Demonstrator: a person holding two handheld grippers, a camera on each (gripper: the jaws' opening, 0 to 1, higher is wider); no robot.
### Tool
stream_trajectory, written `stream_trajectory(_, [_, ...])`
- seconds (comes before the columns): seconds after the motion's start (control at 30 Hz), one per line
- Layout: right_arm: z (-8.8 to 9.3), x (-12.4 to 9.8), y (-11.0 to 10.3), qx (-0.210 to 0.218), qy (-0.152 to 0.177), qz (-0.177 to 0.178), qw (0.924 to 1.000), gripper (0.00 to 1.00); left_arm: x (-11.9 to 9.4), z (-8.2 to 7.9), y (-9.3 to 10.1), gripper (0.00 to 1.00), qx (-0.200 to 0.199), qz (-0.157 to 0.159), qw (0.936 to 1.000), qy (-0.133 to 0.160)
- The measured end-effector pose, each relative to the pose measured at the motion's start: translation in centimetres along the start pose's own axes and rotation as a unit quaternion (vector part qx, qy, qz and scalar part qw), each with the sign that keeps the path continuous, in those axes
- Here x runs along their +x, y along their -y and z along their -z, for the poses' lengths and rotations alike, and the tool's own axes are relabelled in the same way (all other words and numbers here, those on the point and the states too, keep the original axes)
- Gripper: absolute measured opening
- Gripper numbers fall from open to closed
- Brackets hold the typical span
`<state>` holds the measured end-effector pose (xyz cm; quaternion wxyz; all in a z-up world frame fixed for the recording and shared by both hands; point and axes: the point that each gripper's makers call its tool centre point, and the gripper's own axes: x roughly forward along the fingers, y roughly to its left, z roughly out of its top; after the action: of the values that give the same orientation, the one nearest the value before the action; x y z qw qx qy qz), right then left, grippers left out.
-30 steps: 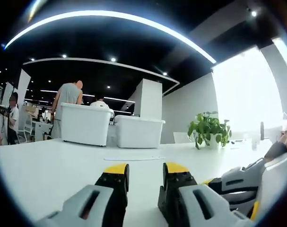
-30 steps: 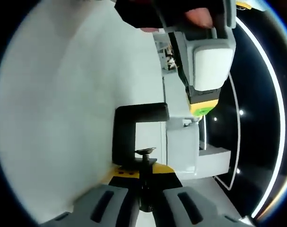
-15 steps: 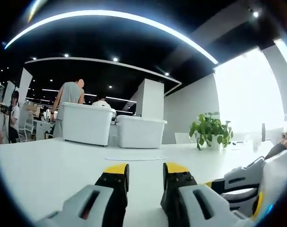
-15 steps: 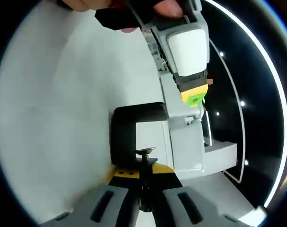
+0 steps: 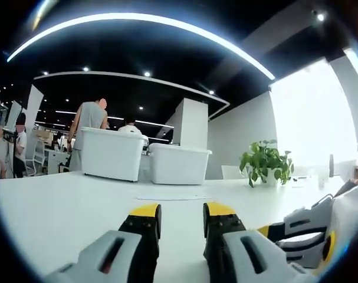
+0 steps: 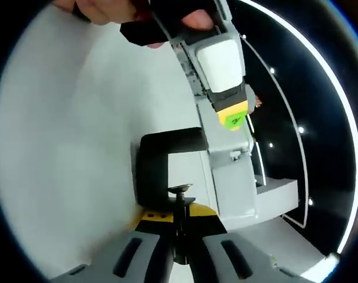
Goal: Clamp the fixed fixture on the desktop, loosen the retaining clip, secure it to the edge of the desk, and tighten the retaining clip.
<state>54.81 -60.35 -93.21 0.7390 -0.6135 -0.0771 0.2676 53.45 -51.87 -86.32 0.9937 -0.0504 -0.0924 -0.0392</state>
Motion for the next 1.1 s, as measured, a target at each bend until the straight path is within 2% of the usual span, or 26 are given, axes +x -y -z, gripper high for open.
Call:
stream_trajectory(0.33, [0.0, -0.6, 0.4, 0.025, 0.011, 0.008, 0.9996, 0.04, -0.1, -0.4, -0.6, 0.29, -0.010, -0.011, 0.9999, 0.007])
stream_trajectory(0.77, [0.2, -0.2, 0.5, 0.058, 0.031, 0.016, 0.9977, 0.04, -0.1, -0.5, -0.6, 0.29, -0.014, -0.011, 0.9998, 0.012])
stream_trajectory(1.1, [0.7, -0.3, 1.2, 0.122, 0.040, 0.019, 0.9915, 0.04, 0.0, -0.5, -0.7, 0.29, -0.014, -0.013, 0.9997, 0.012])
